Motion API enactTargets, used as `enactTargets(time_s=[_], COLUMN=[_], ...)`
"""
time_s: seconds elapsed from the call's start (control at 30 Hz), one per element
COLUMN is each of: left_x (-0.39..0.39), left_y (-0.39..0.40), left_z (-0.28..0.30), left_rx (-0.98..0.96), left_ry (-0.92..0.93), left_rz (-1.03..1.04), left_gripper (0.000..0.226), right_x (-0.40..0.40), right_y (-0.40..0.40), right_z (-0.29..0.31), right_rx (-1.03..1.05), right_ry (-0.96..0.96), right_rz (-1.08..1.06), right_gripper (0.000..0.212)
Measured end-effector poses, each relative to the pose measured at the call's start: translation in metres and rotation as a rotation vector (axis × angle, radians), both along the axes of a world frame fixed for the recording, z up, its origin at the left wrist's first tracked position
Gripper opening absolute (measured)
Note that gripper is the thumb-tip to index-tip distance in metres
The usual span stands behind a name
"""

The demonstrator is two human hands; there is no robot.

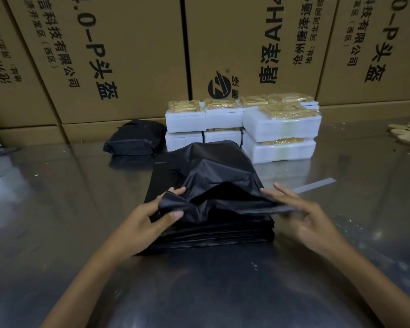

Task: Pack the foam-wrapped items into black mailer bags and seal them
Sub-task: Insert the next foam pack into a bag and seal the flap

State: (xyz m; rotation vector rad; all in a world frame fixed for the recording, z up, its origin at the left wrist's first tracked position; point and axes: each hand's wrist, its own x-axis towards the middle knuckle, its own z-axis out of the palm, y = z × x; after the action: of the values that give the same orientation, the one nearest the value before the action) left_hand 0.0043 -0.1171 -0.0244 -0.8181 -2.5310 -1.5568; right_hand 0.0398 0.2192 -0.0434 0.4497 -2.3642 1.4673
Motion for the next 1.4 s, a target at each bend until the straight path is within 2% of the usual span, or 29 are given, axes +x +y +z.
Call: enactTargets(time_s=[0.1, 0.17, 0.27, 0.33, 0.4, 0.47, 0.53, 0.63, 0.73, 0.83, 1.0, 1.1, 1.17, 1.3, 1.4], left_x=[-0.001, -0.007, -0.024, -0.042, -0.061, -0.083, -0.103, -0.131, -0.146, -0.152, -0.153, -0.147, -0.144, -0.136, -0.126], left_y=[0.010, 0.014, 0.020, 0.027, 0.036, 0.045, 0.052, 0.059, 0.069, 0.076, 0.077, 0.081, 0.081, 0.085, 0.084], left_z=[0.019, 0.027, 0.031, 0.034, 0.038, 0.039, 0.034, 0.013, -0.006, -0.011, -0.015, -0.015, -0.013, -0.004, 0.001], left_rx=[0.208, 0.265, 0.300, 0.333, 0.357, 0.358, 0.306, 0.063, -0.210, -0.359, -0.400, -0.484, -0.419, -0.082, -0.080], left_ry=[0.069, 0.117, 0.158, 0.173, 0.208, 0.223, 0.199, 0.058, -0.090, -0.099, -0.079, 0.053, 0.078, -0.028, -0.038], left_rz=[0.124, 0.202, 0.301, 0.381, 0.465, 0.561, 0.664, 0.738, 0.733, 0.768, 0.779, 0.806, 0.760, 0.701, 0.693], left_gripper=[0.020, 0.018, 0.028, 0.039, 0.048, 0.049, 0.041, 0.035, 0.041, 0.038, 0.038, 0.036, 0.034, 0.033, 0.022], right_x=[-0.004, -0.011, -0.023, -0.041, -0.067, -0.094, -0.117, -0.140, -0.153, -0.157, -0.159, -0.158, -0.156, -0.148, -0.133], right_y=[-0.010, -0.015, -0.022, -0.027, -0.033, -0.038, -0.042, -0.042, -0.035, -0.032, -0.032, -0.036, -0.038, -0.037, -0.032], right_z=[0.018, 0.026, 0.040, 0.046, 0.050, 0.052, 0.050, 0.039, 0.030, 0.028, 0.020, 0.013, 0.012, 0.021, 0.033], right_rx=[-0.219, -0.289, -0.283, -0.288, -0.261, -0.161, -0.032, 0.078, -0.015, -0.106, -0.165, -0.234, -0.238, -0.214, -0.212], right_ry=[0.007, -0.001, 0.054, 0.066, 0.017, -0.067, -0.161, -0.288, -0.409, -0.506, -0.492, -0.442, -0.401, -0.374, -0.384], right_rz=[-0.116, -0.143, -0.224, -0.294, -0.394, -0.508, -0.580, -0.597, -0.484, -0.428, -0.421, -0.429, -0.454, -0.508, -0.500], right_gripper=[0.026, 0.017, 0.015, 0.021, 0.029, 0.028, 0.023, 0.021, 0.027, 0.027, 0.023, 0.022, 0.027, 0.037, 0.027])
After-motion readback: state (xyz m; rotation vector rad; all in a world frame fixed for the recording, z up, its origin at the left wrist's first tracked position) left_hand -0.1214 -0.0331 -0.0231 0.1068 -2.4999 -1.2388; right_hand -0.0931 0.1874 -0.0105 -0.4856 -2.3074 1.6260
